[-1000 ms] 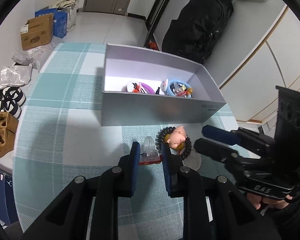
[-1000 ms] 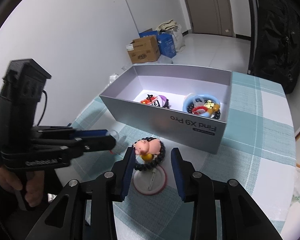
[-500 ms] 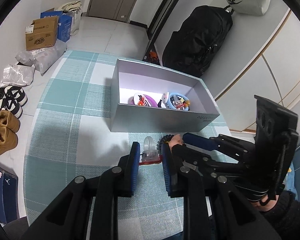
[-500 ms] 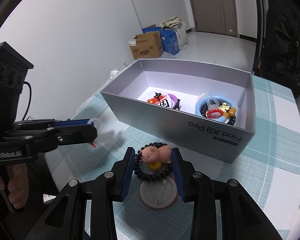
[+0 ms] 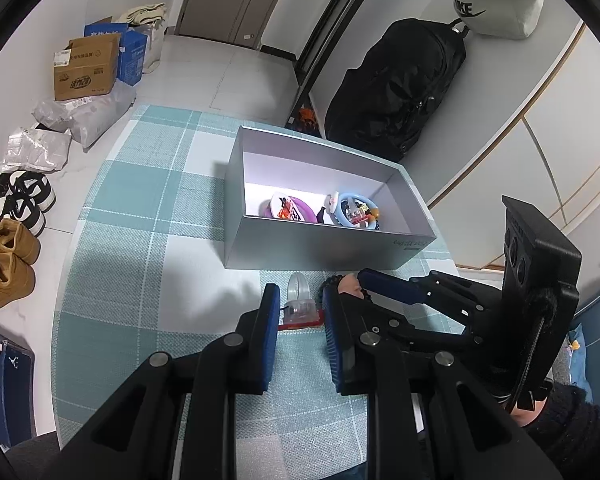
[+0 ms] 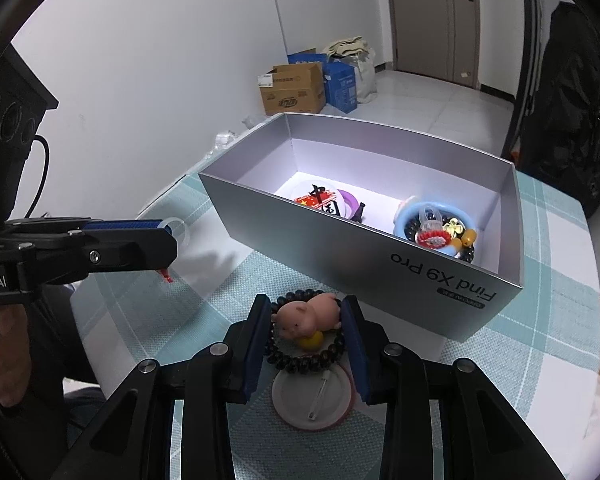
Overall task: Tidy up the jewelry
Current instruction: 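Lift both items into the silver box and open both tools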
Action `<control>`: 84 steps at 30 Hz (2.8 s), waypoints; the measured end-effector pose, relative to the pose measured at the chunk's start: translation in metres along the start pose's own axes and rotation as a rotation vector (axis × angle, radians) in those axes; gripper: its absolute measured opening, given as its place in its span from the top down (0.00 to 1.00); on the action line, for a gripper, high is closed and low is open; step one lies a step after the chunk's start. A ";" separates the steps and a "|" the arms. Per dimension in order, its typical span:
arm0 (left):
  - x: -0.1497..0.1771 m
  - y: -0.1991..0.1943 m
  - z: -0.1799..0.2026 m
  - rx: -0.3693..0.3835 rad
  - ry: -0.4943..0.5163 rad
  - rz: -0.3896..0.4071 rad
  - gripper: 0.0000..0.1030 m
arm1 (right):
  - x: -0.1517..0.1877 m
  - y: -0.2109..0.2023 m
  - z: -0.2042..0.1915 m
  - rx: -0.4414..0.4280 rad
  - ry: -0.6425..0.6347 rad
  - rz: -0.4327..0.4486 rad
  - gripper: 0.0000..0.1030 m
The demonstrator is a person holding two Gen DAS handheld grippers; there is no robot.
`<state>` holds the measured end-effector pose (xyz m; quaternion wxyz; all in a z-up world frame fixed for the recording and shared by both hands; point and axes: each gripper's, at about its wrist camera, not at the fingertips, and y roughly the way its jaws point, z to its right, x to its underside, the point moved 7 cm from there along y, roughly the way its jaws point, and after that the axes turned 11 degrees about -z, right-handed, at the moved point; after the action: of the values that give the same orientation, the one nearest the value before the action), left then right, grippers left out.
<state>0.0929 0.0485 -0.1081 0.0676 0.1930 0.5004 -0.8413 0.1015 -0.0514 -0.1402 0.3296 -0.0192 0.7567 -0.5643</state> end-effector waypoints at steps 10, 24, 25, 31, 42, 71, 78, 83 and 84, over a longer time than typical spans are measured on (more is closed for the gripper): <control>-0.001 -0.003 0.002 0.001 0.001 0.020 0.84 | -0.004 -0.011 0.004 -0.039 0.041 0.041 0.70; -0.021 -0.015 0.021 0.074 0.034 0.095 0.84 | -0.016 -0.066 0.001 -0.138 0.055 0.221 0.70; -0.024 -0.016 0.022 0.079 0.036 0.102 0.84 | -0.018 -0.069 0.001 -0.141 0.055 0.232 0.70; -0.042 -0.010 0.028 0.091 0.044 0.115 0.84 | -0.030 -0.082 0.016 -0.157 0.096 0.282 0.70; -0.063 0.018 0.025 0.073 0.000 0.083 0.84 | -0.048 -0.079 0.052 -0.229 0.215 0.291 0.70; -0.074 0.042 0.025 0.021 -0.016 -0.005 0.52 | -0.053 -0.055 0.085 -0.224 0.338 0.241 0.49; -0.070 0.035 0.028 0.009 0.011 0.024 0.46 | -0.051 -0.068 0.092 -0.203 0.351 0.283 0.38; -0.066 0.026 0.029 -0.010 0.031 0.050 0.46 | -0.049 -0.075 0.093 -0.178 0.337 0.301 0.35; -0.065 0.025 0.029 -0.015 0.032 0.056 0.46 | -0.049 -0.077 0.092 -0.175 0.334 0.306 0.32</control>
<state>0.1523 0.0061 -0.0906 0.0844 0.2200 0.5022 -0.8320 0.1614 -0.1370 -0.0638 0.2786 0.1609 0.8408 -0.4353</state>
